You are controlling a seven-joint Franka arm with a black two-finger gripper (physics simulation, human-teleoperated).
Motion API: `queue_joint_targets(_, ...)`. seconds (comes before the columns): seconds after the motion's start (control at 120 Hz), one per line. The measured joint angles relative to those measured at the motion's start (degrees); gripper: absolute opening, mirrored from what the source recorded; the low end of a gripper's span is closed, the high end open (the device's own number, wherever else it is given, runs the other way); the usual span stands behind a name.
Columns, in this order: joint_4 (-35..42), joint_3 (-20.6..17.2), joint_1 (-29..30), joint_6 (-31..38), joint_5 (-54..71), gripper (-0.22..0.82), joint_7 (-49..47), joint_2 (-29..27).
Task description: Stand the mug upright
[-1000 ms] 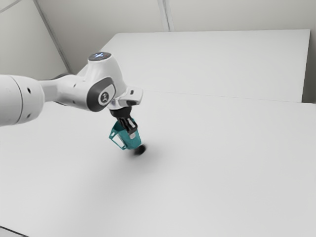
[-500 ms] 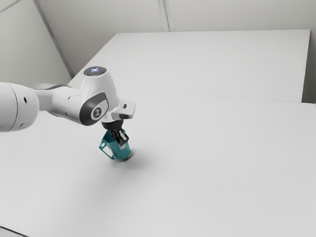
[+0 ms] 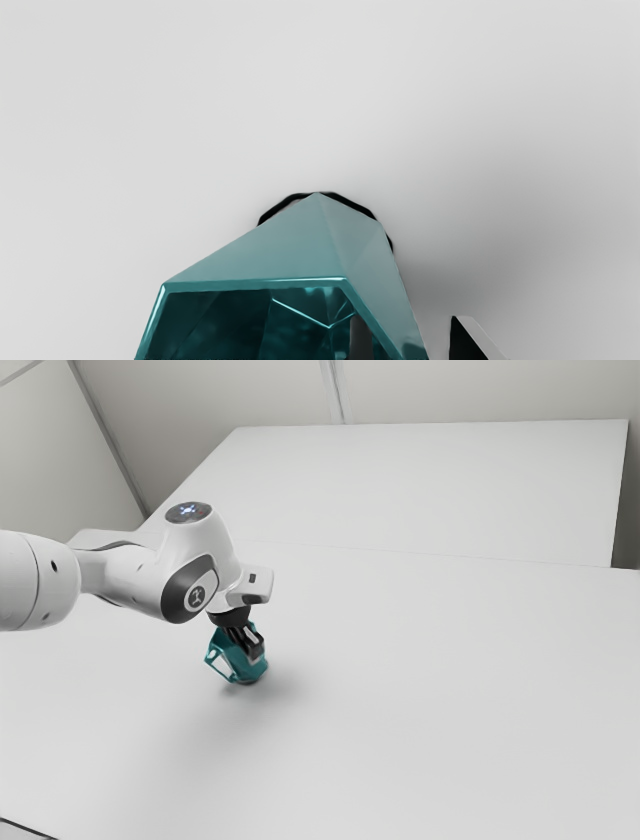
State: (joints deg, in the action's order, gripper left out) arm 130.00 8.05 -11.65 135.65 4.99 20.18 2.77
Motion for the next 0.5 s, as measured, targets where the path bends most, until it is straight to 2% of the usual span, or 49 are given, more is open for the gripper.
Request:
queue_joint_targets(0.092, 0.01, 0.02, -0.07, -0.09, -0.40, 0.26, 0.12, -0.29)
queue_joint_targets(0.2, -0.01, 0.03, -0.17, -0.73, -0.50, 0.40, 0.24, -2.10)
queue_joint_targets(0.333, -0.19, 0.03, -0.25, -2.03, -0.18, 0.50, 0.34, -4.25)
queue_joint_targets(0.5, -0.73, 0.05, -0.12, -3.77, 0.08, 0.55, 0.40, -6.53)
